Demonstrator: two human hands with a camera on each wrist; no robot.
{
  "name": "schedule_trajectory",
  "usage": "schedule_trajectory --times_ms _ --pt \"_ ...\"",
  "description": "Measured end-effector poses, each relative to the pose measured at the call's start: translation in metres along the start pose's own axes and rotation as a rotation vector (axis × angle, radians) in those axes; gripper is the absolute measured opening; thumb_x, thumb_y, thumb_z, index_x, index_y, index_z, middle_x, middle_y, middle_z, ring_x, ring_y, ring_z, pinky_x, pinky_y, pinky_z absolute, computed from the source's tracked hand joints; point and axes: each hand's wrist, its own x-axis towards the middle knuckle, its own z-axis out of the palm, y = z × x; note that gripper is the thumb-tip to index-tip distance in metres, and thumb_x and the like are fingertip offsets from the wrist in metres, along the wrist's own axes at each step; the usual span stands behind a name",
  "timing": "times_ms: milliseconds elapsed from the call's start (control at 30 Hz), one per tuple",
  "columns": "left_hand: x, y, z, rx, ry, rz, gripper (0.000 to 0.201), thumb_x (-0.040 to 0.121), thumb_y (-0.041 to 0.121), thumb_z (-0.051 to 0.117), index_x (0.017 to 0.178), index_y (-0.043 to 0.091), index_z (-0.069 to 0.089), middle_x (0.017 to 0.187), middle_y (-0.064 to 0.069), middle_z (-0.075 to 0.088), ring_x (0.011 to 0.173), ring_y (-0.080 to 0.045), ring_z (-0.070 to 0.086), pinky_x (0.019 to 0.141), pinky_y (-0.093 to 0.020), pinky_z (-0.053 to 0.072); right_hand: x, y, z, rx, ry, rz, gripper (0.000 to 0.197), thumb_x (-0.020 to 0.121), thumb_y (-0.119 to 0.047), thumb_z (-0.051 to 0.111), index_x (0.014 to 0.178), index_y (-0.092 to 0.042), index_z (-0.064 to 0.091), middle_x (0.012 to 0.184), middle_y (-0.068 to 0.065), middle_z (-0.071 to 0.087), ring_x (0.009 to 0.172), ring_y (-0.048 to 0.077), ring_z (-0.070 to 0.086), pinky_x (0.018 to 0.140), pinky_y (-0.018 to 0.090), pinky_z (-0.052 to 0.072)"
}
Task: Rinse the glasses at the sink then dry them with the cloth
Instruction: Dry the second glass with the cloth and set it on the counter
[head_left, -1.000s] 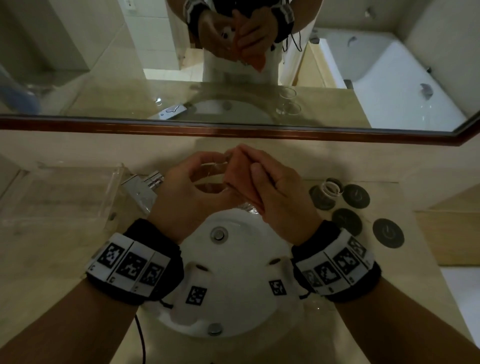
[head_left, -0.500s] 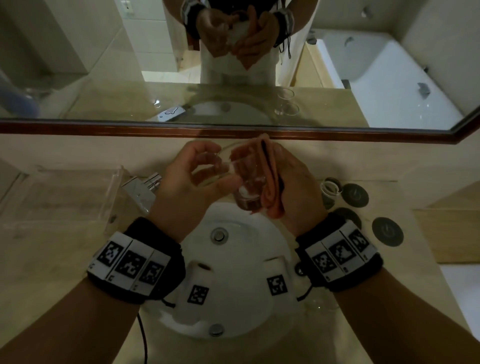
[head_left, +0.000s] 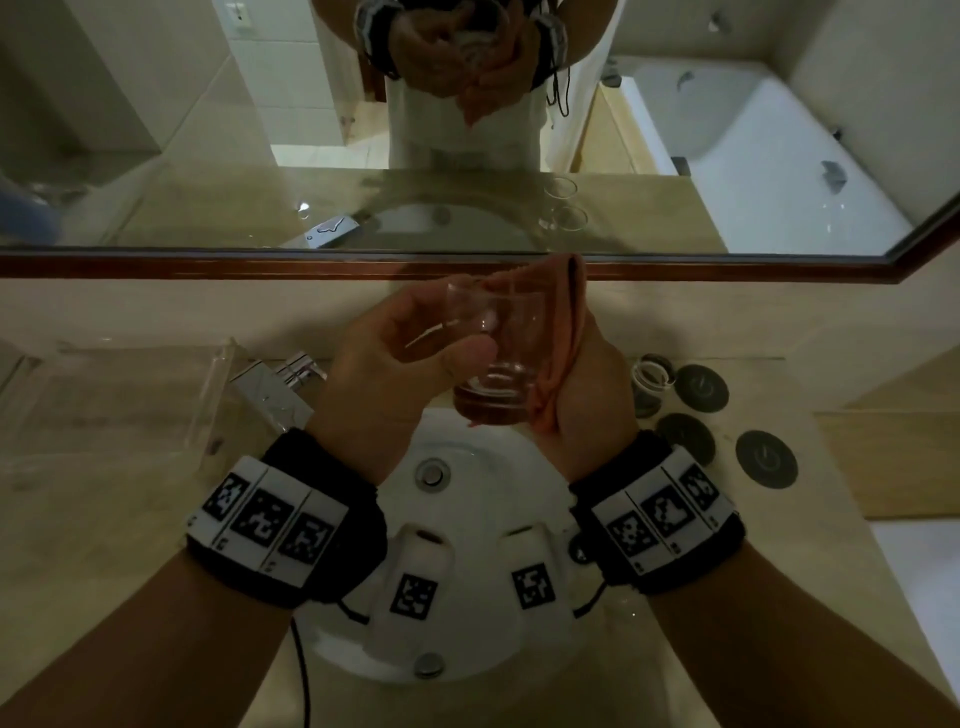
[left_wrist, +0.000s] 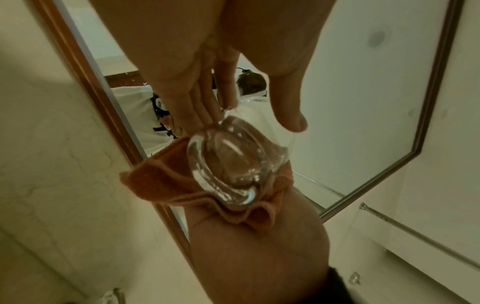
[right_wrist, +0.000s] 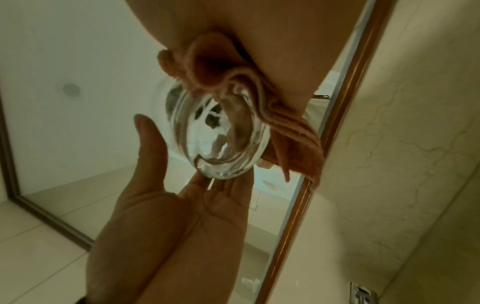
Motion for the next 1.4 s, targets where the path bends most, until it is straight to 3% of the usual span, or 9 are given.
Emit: schedule_trajectory --times_ms 167,300,400,700,867,1067,1200,1333,1400 --pt "0.003 0.004 0.004 0.206 0.0 0.045 0.059 0.089 0.044 0.066 0.139 0.014 0.057 0.122 -0.005 0.07 0.113 -0.021 0.067 0.096 -0.04 0.055 0.001 0.002 0.0 0.035 -0.082 -0.078 0.068 0.092 -0.069 0.038 0.102 -0.01 0.07 0.11 0.055 0.044 0.093 0.075 0.041 0.084 0.087 0.034" --pt "0.002 0.006 0.01 0.195 0.034 0.055 0.044 0.094 0.03 0.067 0.135 0.021 0.055 0.112 0.002 0.072 0.104 -0.009 0.069 0.088 -0.031 0.058 0.007 -0.001 -0.003 -0.038 -0.01 -0.202 0.061 0.102 -0.051 0.032 0.129 -0.001 0.051 0.111 0.033 0.063 0.095 0.049 0.064 0.083 0.061 0.056" --pt "0.001 0.006 0.011 0.193 0.046 0.055 0.053 0.075 0.026 0.085 0.118 0.019 0.055 0.115 -0.006 0.07 0.104 -0.019 0.07 0.088 -0.04 0.06 0.007 -0.002 -0.004 -0.093 -0.089 -0.243 0.048 0.106 -0.043 0.028 0.125 -0.004 0.047 0.075 0.003 0.062 0.058 0.018 0.057 0.053 0.032 0.051" --pt "0.004 0.008 0.003 0.074 -0.095 -0.007 0.042 0.081 0.036 0.07 0.118 0.015 0.067 0.116 -0.008 0.073 0.106 -0.03 0.071 0.089 -0.048 0.058 0.006 -0.008 -0.023 -0.019 -0.096 -0.017 0.057 0.108 -0.018 0.03 0.067 -0.033 0.066 0.048 -0.01 0.056 0.037 0.005 0.049 0.042 0.02 0.039" --pt "0.007 0.01 0.01 0.177 -0.075 0.022 0.039 0.095 0.046 0.053 0.126 0.026 0.064 0.101 0.007 0.074 0.097 -0.016 0.071 0.09 -0.041 0.056 0.002 -0.01 0.0 0.052 -0.054 -0.125 0.055 0.103 -0.05 0.032 0.125 -0.008 0.061 0.121 0.042 0.055 0.11 0.066 0.05 0.092 0.079 0.041" --pt "0.003 0.014 0.015 0.18 0.0 0.006 0.05 0.078 0.045 0.068 0.119 0.019 0.056 0.097 0.001 0.078 0.09 -0.012 0.074 0.082 -0.033 0.059 0.001 -0.007 0.004 -0.108 -0.03 -0.235 0.048 0.101 -0.044 0.038 0.133 -0.009 0.046 0.089 0.0 0.065 0.068 0.01 0.065 0.062 0.025 0.055" --pt "0.007 0.017 0.012 0.108 0.026 0.008 0.061 0.067 0.041 0.074 0.115 0.006 0.06 0.098 -0.009 0.079 0.088 -0.025 0.076 0.076 -0.041 0.062 -0.006 -0.015 0.004 -0.056 -0.069 -0.151 0.048 0.107 -0.041 0.028 0.126 -0.008 0.058 0.085 0.003 0.073 0.071 0.02 0.069 0.066 0.036 0.057" --pt "0.008 0.014 0.011 0.061 -0.024 -0.014 0.043 0.082 0.049 0.068 0.107 0.014 0.071 0.098 -0.01 0.077 0.089 -0.029 0.075 0.071 -0.04 0.059 -0.014 -0.033 -0.005 0.094 0.002 -0.017 0.041 0.108 -0.01 0.025 0.129 0.024 0.036 0.092 0.055 0.034 0.081 0.075 0.035 0.082 0.08 0.034" --pt "0.006 0.013 0.014 0.068 -0.034 -0.009 0.033 0.086 0.05 0.058 0.104 0.027 0.074 0.094 0.001 0.077 0.089 -0.02 0.074 0.073 -0.037 0.059 -0.012 -0.031 -0.002 0.155 0.005 0.008 0.041 0.108 -0.015 0.029 0.127 0.021 0.039 0.073 0.047 0.033 0.062 0.067 0.033 0.057 0.056 0.053"
